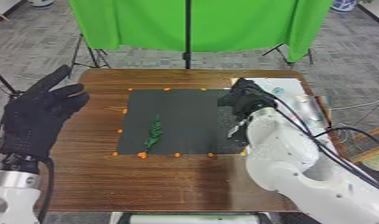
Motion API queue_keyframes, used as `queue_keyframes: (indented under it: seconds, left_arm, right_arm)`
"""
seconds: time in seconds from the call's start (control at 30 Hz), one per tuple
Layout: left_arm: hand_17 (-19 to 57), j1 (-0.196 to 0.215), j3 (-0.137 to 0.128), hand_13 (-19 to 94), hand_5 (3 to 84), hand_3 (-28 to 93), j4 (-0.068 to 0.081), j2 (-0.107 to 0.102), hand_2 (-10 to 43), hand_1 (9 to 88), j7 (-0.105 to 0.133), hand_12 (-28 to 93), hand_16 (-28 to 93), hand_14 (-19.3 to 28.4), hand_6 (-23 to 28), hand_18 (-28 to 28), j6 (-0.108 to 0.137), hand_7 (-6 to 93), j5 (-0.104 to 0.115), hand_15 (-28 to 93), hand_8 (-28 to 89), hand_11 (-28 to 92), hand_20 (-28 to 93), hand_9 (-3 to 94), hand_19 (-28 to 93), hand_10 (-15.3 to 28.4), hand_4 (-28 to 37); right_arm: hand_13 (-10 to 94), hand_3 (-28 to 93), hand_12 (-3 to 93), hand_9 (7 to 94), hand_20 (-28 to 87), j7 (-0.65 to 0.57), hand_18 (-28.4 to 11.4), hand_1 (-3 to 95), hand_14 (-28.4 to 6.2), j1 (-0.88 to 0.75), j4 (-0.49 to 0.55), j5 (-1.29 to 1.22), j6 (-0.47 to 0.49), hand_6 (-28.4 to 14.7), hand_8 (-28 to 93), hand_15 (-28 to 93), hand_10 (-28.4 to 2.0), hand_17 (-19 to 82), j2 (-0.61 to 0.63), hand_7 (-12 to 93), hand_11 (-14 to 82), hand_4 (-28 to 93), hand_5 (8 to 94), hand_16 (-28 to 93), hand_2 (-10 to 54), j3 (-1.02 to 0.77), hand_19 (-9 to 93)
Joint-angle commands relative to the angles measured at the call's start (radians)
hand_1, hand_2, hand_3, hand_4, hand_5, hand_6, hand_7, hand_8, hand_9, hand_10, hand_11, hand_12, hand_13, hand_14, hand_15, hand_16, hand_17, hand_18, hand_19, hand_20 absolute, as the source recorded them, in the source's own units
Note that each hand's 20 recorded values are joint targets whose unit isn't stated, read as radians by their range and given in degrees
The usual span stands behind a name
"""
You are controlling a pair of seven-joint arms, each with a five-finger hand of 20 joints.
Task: Arrange flowers
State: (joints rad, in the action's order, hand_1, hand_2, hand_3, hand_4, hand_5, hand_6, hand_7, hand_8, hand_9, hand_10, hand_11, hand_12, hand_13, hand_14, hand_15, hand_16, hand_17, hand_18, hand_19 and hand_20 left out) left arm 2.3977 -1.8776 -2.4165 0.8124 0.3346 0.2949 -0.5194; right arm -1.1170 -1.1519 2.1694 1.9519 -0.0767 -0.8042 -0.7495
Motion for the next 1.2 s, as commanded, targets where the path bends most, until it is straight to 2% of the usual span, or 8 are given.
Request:
queue_keyframes:
  seconds: [0.03, 0.17, 0.43, 0.63, 0.67, 0.8, 0.93, 1.2]
  left_arm:
    - [-5.5, 0.006, 0.004, 26, 35.8, 79, -0.003, 0.025, 7.2, 22.9, -0.009, 12, -12, 28.4, 8.3, 24.9, 0.011, 14.8, 0.004, 62, -10, 34, 25, 35.1, 61, 21.8, -22.6]
    - [-5.5, 0.010, 0.001, 26, 35.8, 79, -0.004, 0.027, 7.2, 22.9, -0.013, 12, -12, 28.4, 8.4, 24.9, 0.009, 14.8, 0.002, 62, -10, 34, 25, 35.1, 61, 21.8, -22.7]
    - [-5.5, 0.033, -0.008, 26, 35.8, 79, -0.012, 0.030, 7.3, 22.9, -0.003, 12, -12, 28.4, 8.3, 24.9, 0.018, 14.8, 0.004, 62, -10, 34, 25, 35.2, 61, 21.8, -22.6]
    - [-5.6, 0.043, -0.012, 26, 35.9, 79, -0.012, 0.034, 7.2, 22.8, 0.000, 12, -12, 28.4, 8.4, 24.9, 0.013, 14.7, 0.003, 62, -10, 34, 25, 35.2, 61, 21.9, -22.5]
    - [-5.6, 0.050, -0.012, 26, 35.9, 79, -0.016, 0.035, 7.2, 22.8, 0.003, 12, -12, 28.4, 8.4, 24.9, 0.020, 14.7, 0.005, 62, -10, 34, 25, 35.2, 61, 21.8, -22.5]
    - [-5.6, 0.030, -0.001, 26, 35.9, 80, -0.010, 0.035, 7.1, 22.7, -0.006, 12, -12, 28.4, 8.3, 24.9, 0.012, 14.8, 0.001, 62, -10, 34, 25, 35.2, 61, 21.8, -22.5]
    - [-5.6, 0.031, 0.003, 26, 35.9, 80, -0.008, 0.033, 7.1, 22.8, 0.001, 12, -12, 28.4, 8.4, 24.9, 0.013, 14.7, 0.003, 62, -10, 34, 25, 35.2, 61, 21.9, -22.7]
    - [-5.6, 0.028, 0.010, 26, 35.8, 80, -0.003, 0.030, 7.1, 22.8, 0.006, 12, -12, 28.4, 8.3, 24.9, 0.012, 14.8, 0.006, 62, -10, 34, 25, 35.3, 61, 21.8, -22.7]
  right_arm:
    - [78, 70, 15.9, 77.9, 4, -0.107, -22.0, 33.9, -14.4, -0.340, 0.022, 0.100, -0.042, -8.6, -10, 53, -19.1, 48, 0.035, 10, 26.3, -22, 58.6, 13, -3.4, -0.271, 93]
    - [78, 70, 15.6, 77.3, 3, -0.144, -22.0, 33.8, -14.6, -0.441, 0.029, 0.135, -0.031, -8.9, -10, 53, -19.4, 49, 0.034, 9, 25.8, -22, 54.7, 13, -3.7, -0.371, 93]
    - [78, 70, 15.0, 77.0, 1, -0.196, -22.0, 34.0, -15.1, -0.639, 0.051, 0.196, -0.024, -8.7, -10, 52, -19.9, 49, 0.050, 9, 24.6, -22, 51.9, 12, -4.1, -0.549, 93]
    - [78, 70, 14.8, 77.1, -1, -0.217, -22.2, 34.6, -15.6, -0.728, 0.059, 0.231, -0.023, -8.4, -10, 51, -20.1, 49, 0.073, 9, 24.1, -22, 51.7, 12, -4.7, -0.603, 93]
    - [78, 70, 14.9, 77.1, -2, -0.214, -22.2, 34.5, -15.6, -0.731, 0.055, 0.223, -0.007, -8.2, -10, 51, -20.1, 49, 0.063, 9, 24.1, -22, 51.9, 13, -4.7, -0.611, 93]
    - [78, 70, 14.8, 77.2, -2, -0.230, -22.3, 34.8, -15.5, -0.757, 0.049, 0.243, -0.017, -7.6, -10, 51, -19.9, 49, 0.059, 9, 24.0, -22, 52.5, 13, -4.9, -0.628, 93]
    - [78, 69, 14.7, 76.8, -2, -0.234, -22.3, 35.1, -15.2, -0.765, 0.044, 0.253, -0.013, -7.7, -10, 51, -19.9, 49, 0.064, 10, 23.7, -21, 55.0, 13, -5.1, -0.632, 93]
    - [78, 70, 14.6, 76.5, -2, -0.222, -22.2, 36.7, -14.8, -0.754, -0.007, 0.223, -0.010, -5.1, -10, 51, -19.5, 49, 0.104, 10, 23.5, -22, 52.3, 13, -6.5, -0.619, 93]
